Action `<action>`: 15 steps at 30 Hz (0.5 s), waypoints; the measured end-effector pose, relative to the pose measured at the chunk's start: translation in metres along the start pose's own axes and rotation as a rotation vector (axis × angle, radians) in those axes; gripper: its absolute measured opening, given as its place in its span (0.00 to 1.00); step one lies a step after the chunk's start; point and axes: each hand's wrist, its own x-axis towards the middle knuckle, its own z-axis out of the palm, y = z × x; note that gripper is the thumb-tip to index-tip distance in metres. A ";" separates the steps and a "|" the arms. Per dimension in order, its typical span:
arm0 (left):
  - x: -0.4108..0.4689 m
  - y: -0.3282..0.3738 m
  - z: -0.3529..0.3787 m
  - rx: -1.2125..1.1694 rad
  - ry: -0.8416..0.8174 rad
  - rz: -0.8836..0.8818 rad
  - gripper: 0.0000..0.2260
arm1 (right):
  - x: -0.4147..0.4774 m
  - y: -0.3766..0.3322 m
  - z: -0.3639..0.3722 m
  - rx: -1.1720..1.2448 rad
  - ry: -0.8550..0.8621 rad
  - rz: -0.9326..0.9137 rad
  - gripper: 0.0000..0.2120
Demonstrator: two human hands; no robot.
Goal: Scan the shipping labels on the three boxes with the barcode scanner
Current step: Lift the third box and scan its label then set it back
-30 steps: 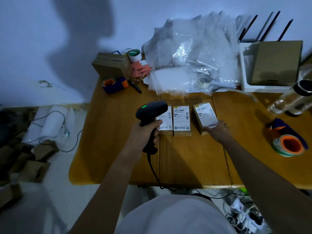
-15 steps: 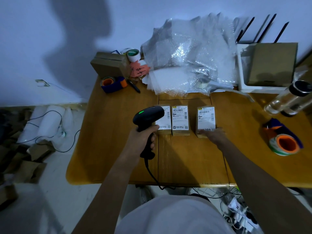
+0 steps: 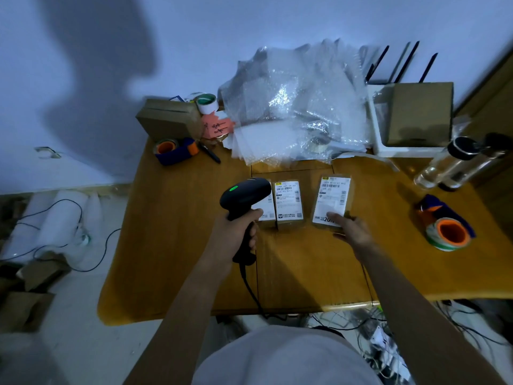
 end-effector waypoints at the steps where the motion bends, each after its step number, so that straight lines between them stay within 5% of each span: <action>1: 0.000 0.001 0.001 0.000 -0.007 0.002 0.11 | -0.002 0.001 0.002 0.012 -0.013 -0.012 0.11; 5: -0.002 0.003 0.003 0.013 -0.054 0.024 0.12 | -0.016 -0.002 0.010 0.065 -0.076 -0.055 0.20; 8: -0.004 0.004 0.004 0.019 -0.071 0.034 0.11 | -0.028 -0.007 0.020 0.102 -0.102 -0.087 0.38; 15: -0.009 0.006 0.004 0.023 -0.074 0.041 0.10 | -0.064 -0.021 0.044 0.183 -0.186 -0.146 0.26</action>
